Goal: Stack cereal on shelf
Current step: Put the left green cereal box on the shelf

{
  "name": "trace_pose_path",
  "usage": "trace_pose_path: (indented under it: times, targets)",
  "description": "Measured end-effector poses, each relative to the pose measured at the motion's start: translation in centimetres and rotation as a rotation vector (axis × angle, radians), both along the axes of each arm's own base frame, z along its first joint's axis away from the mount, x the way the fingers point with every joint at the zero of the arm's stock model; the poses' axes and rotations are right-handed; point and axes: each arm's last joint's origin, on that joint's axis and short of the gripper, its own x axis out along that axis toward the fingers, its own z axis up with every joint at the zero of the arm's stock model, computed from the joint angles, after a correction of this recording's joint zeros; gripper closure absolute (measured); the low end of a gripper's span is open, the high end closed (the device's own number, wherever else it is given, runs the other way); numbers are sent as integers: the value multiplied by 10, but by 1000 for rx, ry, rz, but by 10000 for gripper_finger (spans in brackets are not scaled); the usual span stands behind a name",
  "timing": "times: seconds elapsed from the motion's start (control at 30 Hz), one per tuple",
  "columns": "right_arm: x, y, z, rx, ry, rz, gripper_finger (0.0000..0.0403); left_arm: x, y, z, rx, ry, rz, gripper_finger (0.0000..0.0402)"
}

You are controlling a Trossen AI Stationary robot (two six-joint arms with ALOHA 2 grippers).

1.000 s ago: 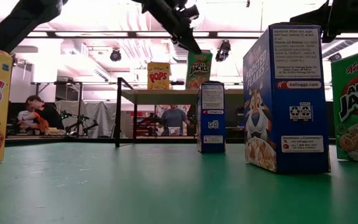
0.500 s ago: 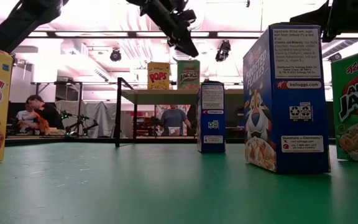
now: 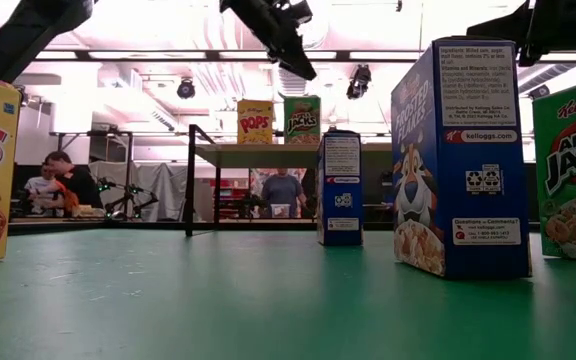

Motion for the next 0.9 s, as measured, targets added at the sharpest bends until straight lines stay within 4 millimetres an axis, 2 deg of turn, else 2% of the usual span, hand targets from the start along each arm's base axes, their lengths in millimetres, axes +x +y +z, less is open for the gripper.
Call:
trace_pose_path:
  times: [0.17,0.33,0.47,0.9]
  targets:
    - [0,0,0,-1,0,0,385,-5,3,3,161,85,24,234]
    - [0,0,0,0,0,0,385,1,20,-16,152,123,61,324]
    - [0,0,0,0,0,0,385,4,23,-20,144,126,66,389]
    - [0,0,0,1,0,0,385,9,25,-22,80,63,141,391]
